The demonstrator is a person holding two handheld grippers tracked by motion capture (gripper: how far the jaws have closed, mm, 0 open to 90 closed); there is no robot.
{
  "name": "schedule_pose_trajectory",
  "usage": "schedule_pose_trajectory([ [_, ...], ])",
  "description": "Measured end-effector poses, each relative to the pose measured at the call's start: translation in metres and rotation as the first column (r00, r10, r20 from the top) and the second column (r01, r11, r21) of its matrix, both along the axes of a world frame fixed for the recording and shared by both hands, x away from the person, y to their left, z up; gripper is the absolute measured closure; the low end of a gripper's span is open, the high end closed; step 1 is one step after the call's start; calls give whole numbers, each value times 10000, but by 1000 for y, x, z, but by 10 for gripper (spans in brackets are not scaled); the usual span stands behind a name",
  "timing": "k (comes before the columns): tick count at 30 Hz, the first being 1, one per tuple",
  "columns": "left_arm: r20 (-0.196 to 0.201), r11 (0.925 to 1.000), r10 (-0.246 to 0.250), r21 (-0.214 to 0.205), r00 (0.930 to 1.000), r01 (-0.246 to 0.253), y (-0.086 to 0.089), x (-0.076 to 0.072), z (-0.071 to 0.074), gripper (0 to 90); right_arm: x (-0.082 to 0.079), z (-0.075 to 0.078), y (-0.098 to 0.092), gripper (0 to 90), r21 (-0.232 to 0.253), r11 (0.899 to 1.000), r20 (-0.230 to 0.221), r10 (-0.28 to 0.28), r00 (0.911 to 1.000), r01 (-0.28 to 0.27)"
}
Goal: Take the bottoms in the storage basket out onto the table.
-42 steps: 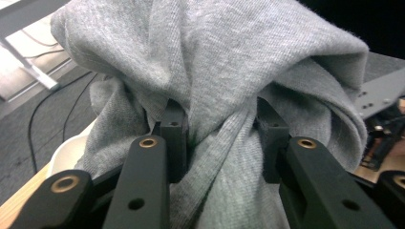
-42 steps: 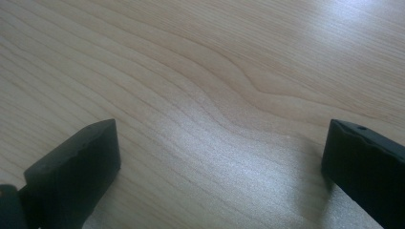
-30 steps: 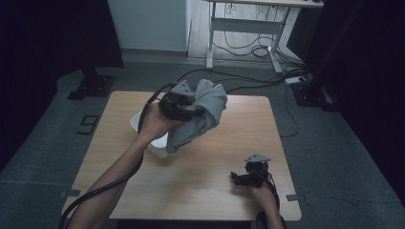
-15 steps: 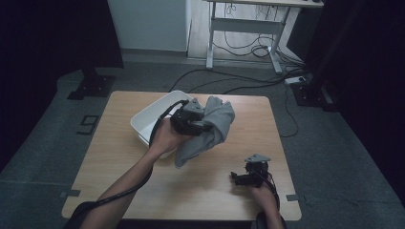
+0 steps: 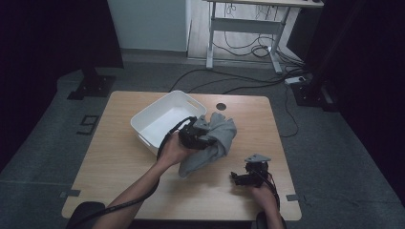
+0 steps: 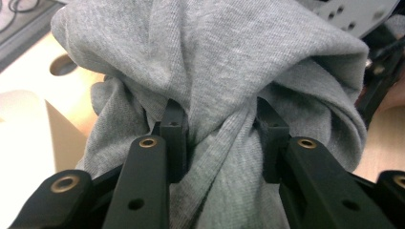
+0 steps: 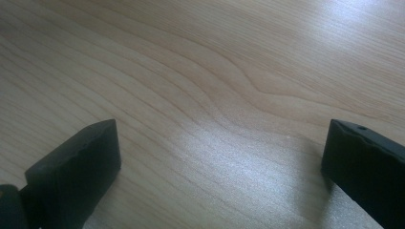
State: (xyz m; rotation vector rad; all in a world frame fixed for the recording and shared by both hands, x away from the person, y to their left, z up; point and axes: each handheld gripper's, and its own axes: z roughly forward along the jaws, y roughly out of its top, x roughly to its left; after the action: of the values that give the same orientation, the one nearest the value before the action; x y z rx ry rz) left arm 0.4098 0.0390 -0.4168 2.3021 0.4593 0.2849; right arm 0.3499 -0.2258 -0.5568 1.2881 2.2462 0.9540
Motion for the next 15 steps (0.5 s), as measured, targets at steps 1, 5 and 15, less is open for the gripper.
schedule_pose_trajectory([
  [1,-18,10000,52,12,10000,-52,-1,0,-5,635,0,0,0,0,3,10000,-9,-6,10000,6],
  [5,-187,9997,157,166,9997,-154,-3,2,-22,634,0,0,0,0,14,10000,-5,-31,10000,31],
  [15,-675,9985,458,336,9967,-436,-6,6,-56,630,0,0,0,0,-11,10000,-17,-23,10000,23],
])
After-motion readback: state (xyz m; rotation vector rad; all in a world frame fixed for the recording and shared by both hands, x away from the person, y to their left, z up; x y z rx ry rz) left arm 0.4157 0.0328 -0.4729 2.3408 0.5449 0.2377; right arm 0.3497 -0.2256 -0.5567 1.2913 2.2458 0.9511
